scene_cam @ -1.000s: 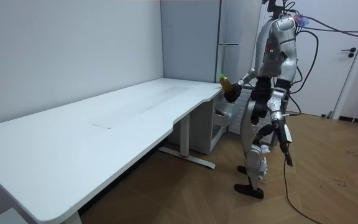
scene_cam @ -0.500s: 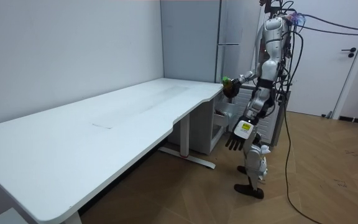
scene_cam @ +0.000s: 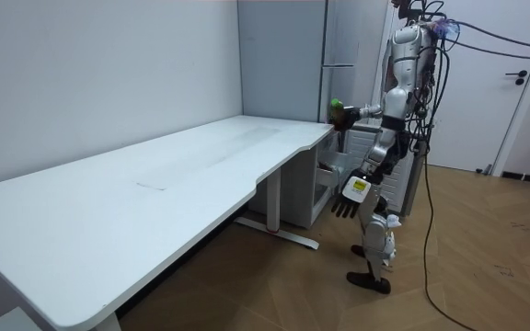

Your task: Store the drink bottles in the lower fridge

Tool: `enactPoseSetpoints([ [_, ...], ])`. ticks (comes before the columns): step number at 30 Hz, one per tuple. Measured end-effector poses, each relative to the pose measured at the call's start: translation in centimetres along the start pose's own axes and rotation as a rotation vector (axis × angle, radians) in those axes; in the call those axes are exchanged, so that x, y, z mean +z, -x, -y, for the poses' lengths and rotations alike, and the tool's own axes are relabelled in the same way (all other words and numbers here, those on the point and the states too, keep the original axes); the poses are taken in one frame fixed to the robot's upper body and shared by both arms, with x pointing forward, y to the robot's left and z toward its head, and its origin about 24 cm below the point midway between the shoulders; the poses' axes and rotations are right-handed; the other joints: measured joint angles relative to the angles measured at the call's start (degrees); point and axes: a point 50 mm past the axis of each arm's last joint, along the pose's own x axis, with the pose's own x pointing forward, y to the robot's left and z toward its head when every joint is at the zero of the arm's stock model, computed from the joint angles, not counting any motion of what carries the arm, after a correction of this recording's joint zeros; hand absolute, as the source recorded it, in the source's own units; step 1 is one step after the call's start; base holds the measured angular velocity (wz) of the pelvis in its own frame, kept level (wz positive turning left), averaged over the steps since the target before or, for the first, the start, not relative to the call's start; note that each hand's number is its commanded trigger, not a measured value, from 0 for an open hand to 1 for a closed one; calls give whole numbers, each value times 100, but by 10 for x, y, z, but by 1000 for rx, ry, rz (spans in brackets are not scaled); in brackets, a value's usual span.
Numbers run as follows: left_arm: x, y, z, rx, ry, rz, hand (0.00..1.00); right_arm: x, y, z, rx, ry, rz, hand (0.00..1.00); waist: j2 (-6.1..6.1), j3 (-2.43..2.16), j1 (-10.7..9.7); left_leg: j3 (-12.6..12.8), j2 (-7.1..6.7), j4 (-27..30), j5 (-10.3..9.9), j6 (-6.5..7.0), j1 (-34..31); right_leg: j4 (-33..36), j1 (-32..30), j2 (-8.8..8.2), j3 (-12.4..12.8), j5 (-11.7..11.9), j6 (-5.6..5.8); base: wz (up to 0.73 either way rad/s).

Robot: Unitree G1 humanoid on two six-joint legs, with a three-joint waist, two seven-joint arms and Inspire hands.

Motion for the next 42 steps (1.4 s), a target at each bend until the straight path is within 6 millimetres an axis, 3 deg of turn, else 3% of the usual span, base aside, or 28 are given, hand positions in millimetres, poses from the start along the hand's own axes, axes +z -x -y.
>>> enactPoseSetpoints([
  [5, 2, -1, 2, -23, 0, -7, 0, -11, -3, 23, -214, -52, -68, 100, 64, -50, -72, 169, 17, -42, -3, 2, 104, -8, 14, 34, 136, 22, 3, -16],
  [11, 3, -1, 4, -39, -1, -3, 0, -15, -6, 39, -412, -79, -106, 100, 80, -56, -175, 289, 52, -58, -24, -10, 128, -5, -27, 93, 280, 23, -1, -10],
  [15, 2, -1, 4, -42, -1, -6, 0, -21, -2, 36, -413, -75, -135, 100, 81, -51, -288, 312, 51, -97, -24, -11, 169, -10, -4, 96, 288, 25, -4, -3],
  [24, 1, -1, 4, -46, -2, -22, 0, -22, 1, 33, -442, -130, -173, 100, 73, -40, -313, 538, 34, -156, -24, -11, 188, -14, -106, 86, 431, 7, 23, -11],
  [42, -11, 2, 0, -26, 8, -48, 0, -58, 14, 26, -600, -576, -526, 100, 42, -17, -197, 510, 20, -162, -27, -8, 183, 0, -85, 76, 412, -42, 36, 1],
])
